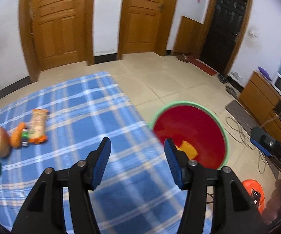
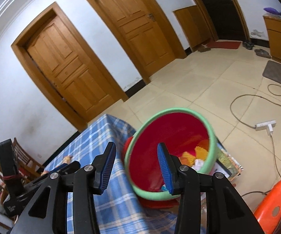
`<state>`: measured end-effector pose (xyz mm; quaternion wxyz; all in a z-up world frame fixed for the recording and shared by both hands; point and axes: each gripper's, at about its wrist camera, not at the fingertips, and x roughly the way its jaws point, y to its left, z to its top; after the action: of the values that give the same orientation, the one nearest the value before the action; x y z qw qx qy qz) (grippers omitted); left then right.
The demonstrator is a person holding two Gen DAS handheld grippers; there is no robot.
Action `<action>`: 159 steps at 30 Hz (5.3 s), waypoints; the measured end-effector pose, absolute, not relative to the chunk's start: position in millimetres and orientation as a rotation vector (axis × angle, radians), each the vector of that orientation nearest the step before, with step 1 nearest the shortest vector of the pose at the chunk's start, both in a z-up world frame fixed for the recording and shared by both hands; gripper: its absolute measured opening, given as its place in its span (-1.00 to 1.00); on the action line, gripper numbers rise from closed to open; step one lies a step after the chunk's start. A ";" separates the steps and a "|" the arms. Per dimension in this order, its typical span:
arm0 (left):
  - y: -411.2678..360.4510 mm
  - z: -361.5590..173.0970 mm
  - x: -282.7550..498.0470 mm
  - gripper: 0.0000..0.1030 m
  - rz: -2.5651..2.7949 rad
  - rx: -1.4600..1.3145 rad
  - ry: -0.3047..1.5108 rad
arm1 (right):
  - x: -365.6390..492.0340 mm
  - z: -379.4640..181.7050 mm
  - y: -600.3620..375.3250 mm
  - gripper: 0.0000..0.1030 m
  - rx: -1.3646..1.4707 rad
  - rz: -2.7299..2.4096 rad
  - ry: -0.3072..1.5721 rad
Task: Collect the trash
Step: 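Move both open tools back over the remaining items on the table, then grasp the orange-wrapped snack pack with the right tool while the left tool approaches the orange toy, then grasp the orange toy with the left tool while the right tool lifts the snack pack, then carry both items over the bucket and open both tools to drop them in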
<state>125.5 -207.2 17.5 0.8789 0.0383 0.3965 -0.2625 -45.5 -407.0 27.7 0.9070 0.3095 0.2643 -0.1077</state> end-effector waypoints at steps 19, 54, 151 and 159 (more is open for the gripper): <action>-51.9 20.7 175.0 0.10 -0.260 0.019 0.810 | 31.7 67.7 -308.7 -0.12 0.544 -0.008 0.604; 56.8 -22.7 202.6 0.09 -0.156 -0.256 0.777 | 220.8 -35.5 -110.7 -0.12 0.273 0.128 0.909; -206.4 9.6 128.3 -0.92 -0.647 0.009 0.808 | -3.8 -32.9 -410.6 -0.25 0.648 -0.266 0.716; -252.1 -6.5 125.8 -0.92 -0.714 0.048 0.851 | -10.8 -37.2 -431.8 -0.21 0.687 -0.299 0.699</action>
<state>125.8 -252.1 -6.5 0.8493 0.0228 0.4041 -0.3390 -10.8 -431.8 -37.2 0.8717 0.3285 0.3343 -0.1432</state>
